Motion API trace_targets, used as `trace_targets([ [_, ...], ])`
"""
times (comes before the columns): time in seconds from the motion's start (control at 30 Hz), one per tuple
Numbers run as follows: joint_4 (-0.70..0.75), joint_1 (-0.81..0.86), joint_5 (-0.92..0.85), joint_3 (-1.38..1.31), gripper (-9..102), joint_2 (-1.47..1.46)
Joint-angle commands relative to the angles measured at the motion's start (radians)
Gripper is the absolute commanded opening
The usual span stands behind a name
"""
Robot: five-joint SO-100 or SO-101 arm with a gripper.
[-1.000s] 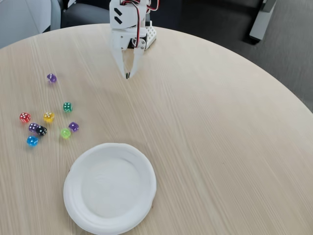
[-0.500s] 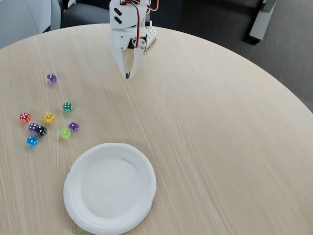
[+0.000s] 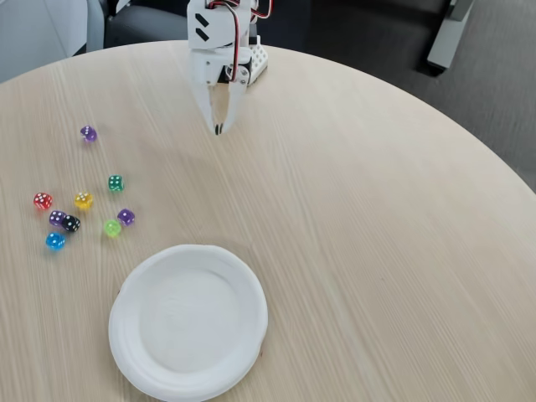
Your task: Pick a purple dice and put it in the plate.
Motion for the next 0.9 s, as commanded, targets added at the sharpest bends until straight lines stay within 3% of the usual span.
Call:
trace_targets([
  [0.0,-0.011,0.0,0.006,-0.005,0,0.003],
  [0.73,-0.012,0.009,0.069,-0.011,0,0.003],
  [0.87,-0.012,0.094,0.063,-0.009,0,0.003],
])
